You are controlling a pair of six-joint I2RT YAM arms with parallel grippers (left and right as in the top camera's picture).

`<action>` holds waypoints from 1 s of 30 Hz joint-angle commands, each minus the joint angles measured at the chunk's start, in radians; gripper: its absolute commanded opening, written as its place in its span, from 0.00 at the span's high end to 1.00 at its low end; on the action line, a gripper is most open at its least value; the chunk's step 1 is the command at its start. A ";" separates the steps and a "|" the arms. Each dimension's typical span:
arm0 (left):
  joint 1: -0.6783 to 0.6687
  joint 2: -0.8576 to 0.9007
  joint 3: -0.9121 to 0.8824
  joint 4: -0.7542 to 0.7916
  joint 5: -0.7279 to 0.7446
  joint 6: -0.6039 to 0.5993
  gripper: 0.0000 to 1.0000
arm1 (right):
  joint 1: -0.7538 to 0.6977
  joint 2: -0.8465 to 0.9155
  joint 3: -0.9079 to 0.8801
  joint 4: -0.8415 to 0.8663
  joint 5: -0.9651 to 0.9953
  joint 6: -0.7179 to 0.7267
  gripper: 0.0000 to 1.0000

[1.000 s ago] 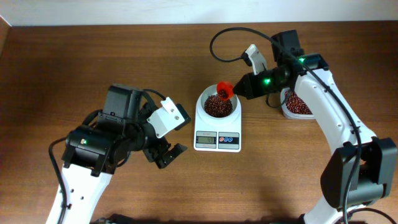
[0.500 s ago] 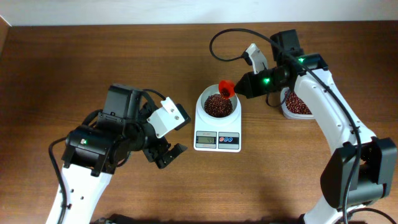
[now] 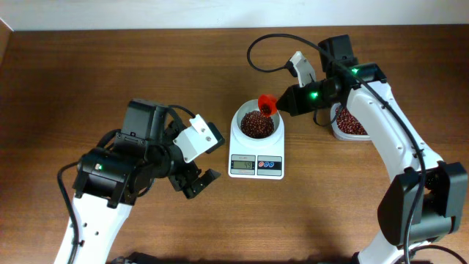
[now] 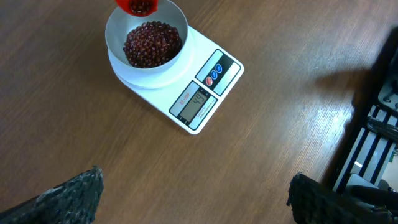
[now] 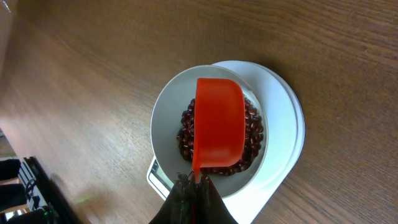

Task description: Scoop and weigh 50g on scale

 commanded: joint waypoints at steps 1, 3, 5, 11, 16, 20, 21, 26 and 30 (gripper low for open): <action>0.005 0.000 0.016 0.002 0.014 0.015 0.01 | 0.005 -0.021 0.022 0.000 0.008 0.004 0.96; 0.005 0.000 0.016 0.002 0.014 0.015 0.01 | 0.005 -0.021 0.022 0.000 0.008 0.004 0.96; 0.005 0.000 0.016 0.002 0.014 0.015 0.01 | 0.005 -0.021 0.022 -0.003 -0.001 0.004 0.96; 0.005 0.000 0.016 0.002 0.014 0.015 0.01 | 0.005 -0.019 0.022 -0.013 -0.029 -0.015 0.96; 0.005 0.000 0.016 0.002 0.014 0.015 0.01 | 0.005 -0.019 0.022 -0.019 -0.101 -0.071 0.96; 0.005 0.000 0.016 0.002 0.014 0.015 0.01 | 0.005 -0.017 0.022 -0.046 0.036 0.026 0.96; 0.005 0.000 0.016 0.002 0.014 0.015 0.01 | 0.005 -0.017 0.022 -0.047 0.034 0.026 0.96; 0.005 0.000 0.016 0.002 0.014 0.015 0.01 | 0.005 -0.017 0.022 -0.046 -0.092 -0.053 0.96; 0.005 0.000 0.016 0.002 0.014 0.015 0.01 | 0.005 -0.016 0.021 -0.071 0.034 0.011 0.96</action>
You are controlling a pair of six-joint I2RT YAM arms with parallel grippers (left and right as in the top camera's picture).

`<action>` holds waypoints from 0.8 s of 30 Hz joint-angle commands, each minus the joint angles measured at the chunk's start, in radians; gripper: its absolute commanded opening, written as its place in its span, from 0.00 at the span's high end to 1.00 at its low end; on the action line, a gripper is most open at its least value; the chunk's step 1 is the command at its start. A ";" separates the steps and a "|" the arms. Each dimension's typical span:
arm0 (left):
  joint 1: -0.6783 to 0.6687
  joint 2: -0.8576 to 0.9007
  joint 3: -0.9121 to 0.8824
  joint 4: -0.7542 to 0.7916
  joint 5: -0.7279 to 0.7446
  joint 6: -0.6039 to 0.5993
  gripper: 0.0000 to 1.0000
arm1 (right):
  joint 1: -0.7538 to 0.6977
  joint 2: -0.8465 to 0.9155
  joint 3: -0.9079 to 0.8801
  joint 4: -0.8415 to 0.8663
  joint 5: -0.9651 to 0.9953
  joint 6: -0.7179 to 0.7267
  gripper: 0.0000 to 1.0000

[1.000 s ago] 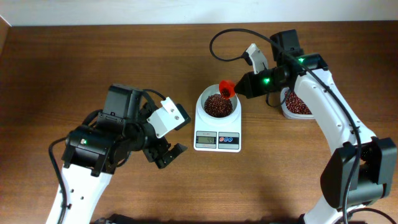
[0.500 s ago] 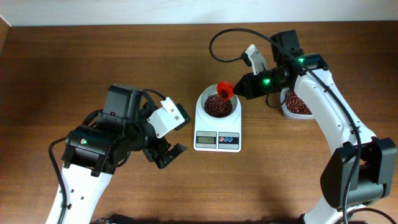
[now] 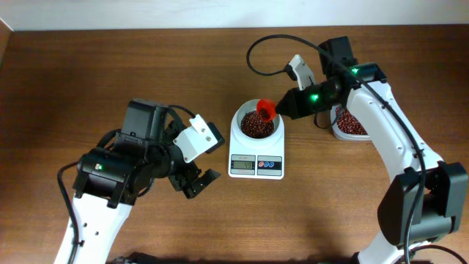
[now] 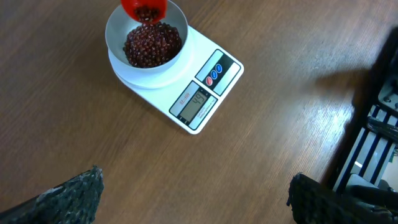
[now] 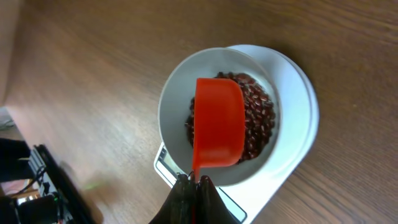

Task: Scoop and weigh 50g on scale
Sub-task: 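Hold the orange scoop tilted over the white bowl, shaking beans in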

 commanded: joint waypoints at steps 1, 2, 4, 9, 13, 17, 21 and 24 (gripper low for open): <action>0.005 0.000 0.016 0.002 0.014 0.015 0.01 | 0.006 -0.016 0.020 -0.009 0.030 0.025 0.96; 0.005 0.000 0.016 0.002 0.014 0.015 0.01 | 0.006 -0.016 0.020 -0.011 0.025 0.026 0.96; 0.005 0.000 0.016 0.002 0.014 0.015 0.01 | 0.006 -0.016 0.020 -0.011 0.024 0.026 0.96; 0.005 0.000 0.016 0.002 0.014 0.015 0.01 | 0.006 -0.011 0.018 -0.014 0.024 0.008 0.96; 0.005 0.000 0.016 0.002 0.014 0.015 0.01 | 0.006 -0.011 0.018 -0.011 -0.008 0.007 0.96; 0.005 0.000 0.016 0.002 0.014 0.015 0.01 | 0.006 -0.011 0.018 -0.011 -0.008 0.007 0.96; 0.005 0.000 0.016 0.002 0.014 0.015 0.01 | 0.006 -0.011 0.018 -0.011 -0.008 0.007 0.96; 0.005 0.000 0.016 0.002 0.014 0.015 0.01 | 0.006 -0.011 0.018 -0.011 -0.008 0.007 0.96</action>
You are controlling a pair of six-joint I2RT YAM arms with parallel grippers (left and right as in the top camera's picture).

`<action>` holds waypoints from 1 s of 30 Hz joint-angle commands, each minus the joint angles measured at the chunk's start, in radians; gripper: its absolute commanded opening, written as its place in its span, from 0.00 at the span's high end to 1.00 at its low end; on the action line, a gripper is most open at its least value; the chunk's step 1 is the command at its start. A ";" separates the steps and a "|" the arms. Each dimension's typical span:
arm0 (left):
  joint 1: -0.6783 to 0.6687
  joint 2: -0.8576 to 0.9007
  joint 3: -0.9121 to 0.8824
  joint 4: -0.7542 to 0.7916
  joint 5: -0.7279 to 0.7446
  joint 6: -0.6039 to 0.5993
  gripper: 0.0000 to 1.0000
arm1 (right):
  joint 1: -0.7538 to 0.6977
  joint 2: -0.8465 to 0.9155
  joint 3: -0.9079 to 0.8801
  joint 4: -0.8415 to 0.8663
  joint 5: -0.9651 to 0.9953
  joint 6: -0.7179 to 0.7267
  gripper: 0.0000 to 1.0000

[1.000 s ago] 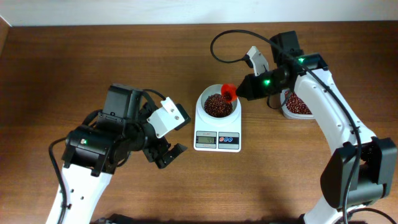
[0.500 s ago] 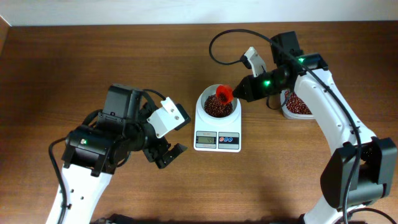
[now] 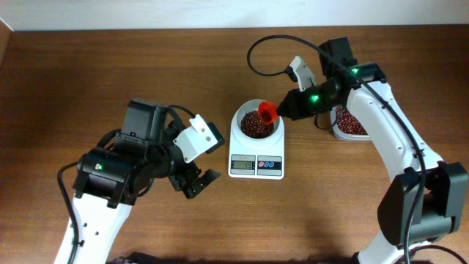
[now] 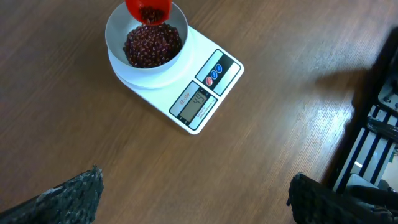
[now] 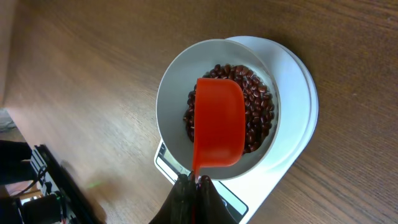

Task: Scoop and weigh 50g on scale
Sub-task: 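Hold the orange scoop tilted over the white bowl, shaking beans in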

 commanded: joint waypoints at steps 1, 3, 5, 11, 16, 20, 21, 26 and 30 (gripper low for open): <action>0.005 0.000 0.016 0.002 0.014 0.015 0.01 | 0.006 -0.011 0.018 0.003 -0.002 0.000 0.96; 0.005 0.000 0.016 0.002 0.014 0.015 0.01 | 0.006 -0.011 0.018 0.002 -0.005 0.000 0.96; 0.005 0.000 0.016 0.002 0.014 0.015 0.01 | 0.006 -0.011 0.019 0.013 -0.122 -0.061 0.96; 0.005 0.000 0.016 0.002 0.014 0.015 0.01 | 0.006 -0.002 0.018 0.000 0.016 0.047 0.96; 0.005 0.000 0.016 0.002 0.014 0.015 0.01 | 0.006 -0.002 0.018 0.005 0.016 0.041 0.96; 0.005 0.000 0.016 0.002 0.014 0.015 0.01 | 0.006 -0.002 0.018 0.006 0.016 0.041 0.96; 0.005 0.000 0.016 0.002 0.014 0.015 0.01 | 0.006 -0.002 0.018 0.006 0.015 0.041 0.96; 0.005 0.000 0.016 0.002 0.014 0.015 0.01 | 0.006 -0.002 0.018 0.006 0.016 0.041 0.96; 0.005 0.000 0.016 0.002 0.014 0.015 0.01 | 0.006 -0.002 0.018 0.006 0.016 0.041 0.96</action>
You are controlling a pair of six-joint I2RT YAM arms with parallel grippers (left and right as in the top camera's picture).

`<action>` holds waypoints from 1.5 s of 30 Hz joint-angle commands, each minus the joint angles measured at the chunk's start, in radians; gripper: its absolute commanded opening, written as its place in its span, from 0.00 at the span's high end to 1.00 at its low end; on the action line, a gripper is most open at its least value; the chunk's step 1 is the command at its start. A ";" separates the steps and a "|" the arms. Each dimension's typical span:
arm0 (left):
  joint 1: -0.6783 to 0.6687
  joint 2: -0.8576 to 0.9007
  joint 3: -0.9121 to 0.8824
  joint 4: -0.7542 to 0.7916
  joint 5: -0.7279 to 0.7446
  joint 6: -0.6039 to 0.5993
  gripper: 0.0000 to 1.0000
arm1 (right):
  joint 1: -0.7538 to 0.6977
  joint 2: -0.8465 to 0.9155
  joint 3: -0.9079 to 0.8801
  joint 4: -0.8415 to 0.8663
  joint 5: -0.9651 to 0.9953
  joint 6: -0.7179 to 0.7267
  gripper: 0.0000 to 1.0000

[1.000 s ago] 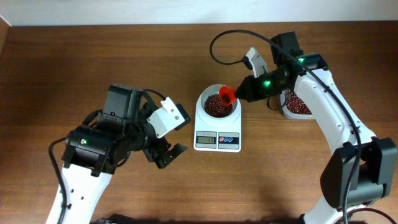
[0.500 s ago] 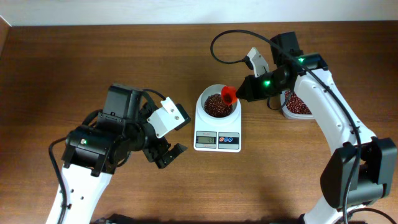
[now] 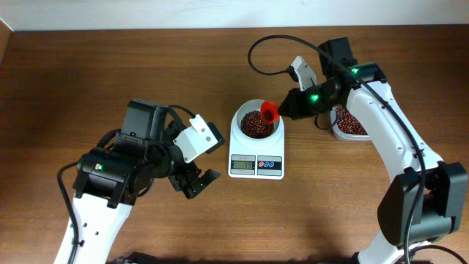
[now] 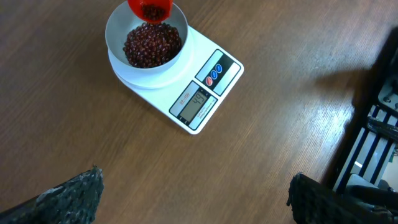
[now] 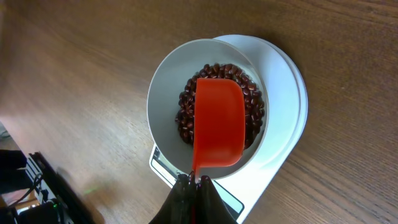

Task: Scoop and weigh 50g on scale
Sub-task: 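Hold the orange scoop tilted over the white bowl, shaking beans in, then lift the scoop with the right gripper and carry it right, away from the bowl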

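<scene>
A white scale [image 3: 256,163] at the table's middle carries a white bowl [image 3: 239,119] of dark red beans [image 3: 256,126]. My right gripper [image 5: 194,180] is shut on the handle of an orange scoop [image 5: 218,129], held tilted over the bowl's right side; the scoop [image 4: 150,9] has beans in it. The scale's display [image 4: 199,101] is lit, its digits too small to read surely. My left gripper [image 4: 196,202] hangs open over bare table left of the scale, its fingers [image 4: 68,196] wide apart.
A white container of red beans [image 3: 347,122] stands to the right of the scale, partly behind my right arm. A black cable [image 3: 267,44] loops above the bowl. Dark equipment shows at the right edge of the left wrist view.
The scoop has shifted slightly over the bowl, a little further toward its right rim. My left arm, the scale and the bowl have not moved.
At every earlier moment my right gripper held the orange scoop with beans over the bowl on the scale, shifting by small amounts between them. The left gripper stayed open over the table throughout. The bean heap in the bowl looks about the same.
</scene>
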 commanded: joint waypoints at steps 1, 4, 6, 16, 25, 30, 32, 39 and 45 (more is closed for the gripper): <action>0.005 0.001 0.016 0.002 0.014 0.015 0.01 | 0.005 -0.002 0.018 0.003 -0.018 0.004 0.96; 0.005 0.001 0.016 0.002 0.014 0.015 0.01 | 0.005 -0.002 0.018 0.003 -0.017 0.004 0.96; 0.005 0.001 0.016 0.002 0.014 0.015 0.01 | 0.005 -0.002 0.018 0.003 -0.017 0.004 0.96; 0.005 0.001 0.016 0.002 0.014 0.015 0.01 | 0.005 -0.001 0.016 -0.003 -0.051 0.022 0.96; 0.005 0.001 0.016 0.002 0.014 0.015 0.01 | 0.005 -0.001 0.016 0.000 -0.051 0.023 0.96; 0.005 0.001 0.016 0.002 0.014 0.015 0.01 | 0.005 -0.001 0.016 0.000 -0.051 0.023 0.96; 0.005 0.001 0.016 0.002 0.014 0.015 0.01 | 0.005 -0.001 0.016 0.000 -0.051 0.023 0.96; 0.005 0.001 0.016 0.002 0.014 0.015 0.01 | 0.005 -0.001 0.016 0.001 -0.052 0.023 0.96; 0.005 0.001 0.016 0.002 0.014 0.015 0.01 | 0.003 -0.001 0.016 0.092 -0.174 0.024 0.96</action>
